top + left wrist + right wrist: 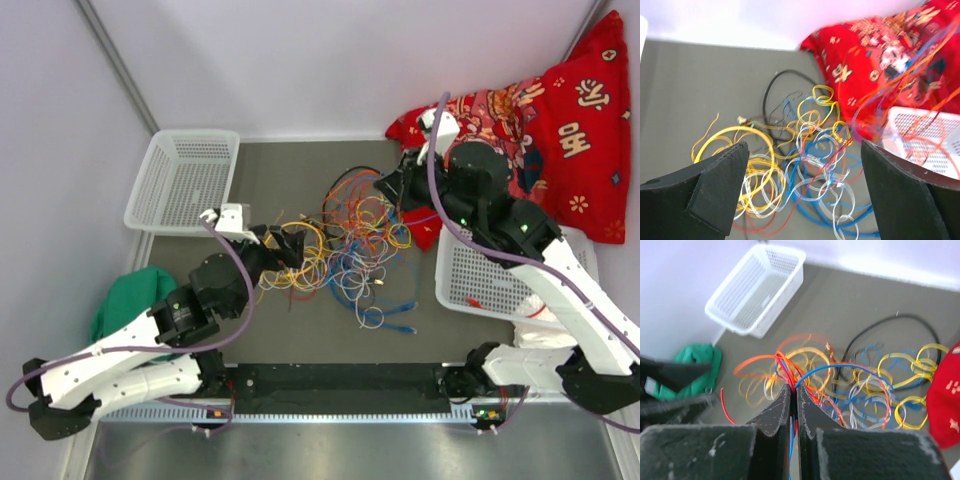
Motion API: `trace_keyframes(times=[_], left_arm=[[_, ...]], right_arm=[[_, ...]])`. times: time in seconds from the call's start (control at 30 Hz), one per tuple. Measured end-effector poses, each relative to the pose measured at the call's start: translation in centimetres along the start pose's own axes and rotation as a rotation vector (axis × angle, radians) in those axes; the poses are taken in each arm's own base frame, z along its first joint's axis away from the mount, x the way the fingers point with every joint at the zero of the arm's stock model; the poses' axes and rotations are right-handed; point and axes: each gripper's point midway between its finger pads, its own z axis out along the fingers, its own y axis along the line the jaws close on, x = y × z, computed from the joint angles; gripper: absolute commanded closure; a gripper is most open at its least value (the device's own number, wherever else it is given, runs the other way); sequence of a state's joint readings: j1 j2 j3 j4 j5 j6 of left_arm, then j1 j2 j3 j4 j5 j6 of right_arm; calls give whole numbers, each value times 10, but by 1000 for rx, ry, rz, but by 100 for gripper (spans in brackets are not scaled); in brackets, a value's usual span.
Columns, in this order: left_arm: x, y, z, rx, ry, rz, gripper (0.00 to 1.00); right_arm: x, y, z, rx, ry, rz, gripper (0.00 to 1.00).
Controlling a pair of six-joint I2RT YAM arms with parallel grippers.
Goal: Untangle the cables
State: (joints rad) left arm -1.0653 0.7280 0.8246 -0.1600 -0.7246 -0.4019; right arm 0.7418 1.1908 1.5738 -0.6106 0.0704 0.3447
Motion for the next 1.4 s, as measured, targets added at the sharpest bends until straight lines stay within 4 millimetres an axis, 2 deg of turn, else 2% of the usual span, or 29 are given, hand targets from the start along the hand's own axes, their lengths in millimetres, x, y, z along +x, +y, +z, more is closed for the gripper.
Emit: trace_keyframes(times=[0.17,0.33,0.47,0.6,0.8,0.93,1.07,1.13,1.2,1.23,1.27,1.3,1.4], left_arm=[[-20,-11,-3,74,-87,-36,5],[-18,-27,-3,190,-133,-16,6],[-7,-45,5,258,-120,24,7],[14,-58,21,289,-76,77,8],[38,-54,44,285,-15,110,10],[35,-49,53,302,-20,56,10],[33,-52,62,341,-28,7,14],[41,-56,68,360,-10,-7,26],[54,-61,75,385,27,-16,47],[62,-64,77,399,47,-19,69],[68,-66,78,411,65,-21,80],[73,-68,79,419,81,-26,98],[82,-68,80,422,115,-16,100]], right_arm=[[39,0,-8,-32,97,22,100],[62,2,-8,-56,168,46,100],[64,7,-9,-80,180,57,100],[64,10,-11,-97,186,65,100],[66,14,-12,-112,192,66,100],[67,16,-13,-122,200,68,100],[71,19,-14,-143,217,71,100],[73,23,-15,-159,227,74,100],[75,27,-16,-176,234,74,100],[75,28,-16,-181,237,74,100],[76,28,-17,-180,239,74,100],[76,27,-17,-179,241,74,100],[76,23,-16,-153,234,71,100]])
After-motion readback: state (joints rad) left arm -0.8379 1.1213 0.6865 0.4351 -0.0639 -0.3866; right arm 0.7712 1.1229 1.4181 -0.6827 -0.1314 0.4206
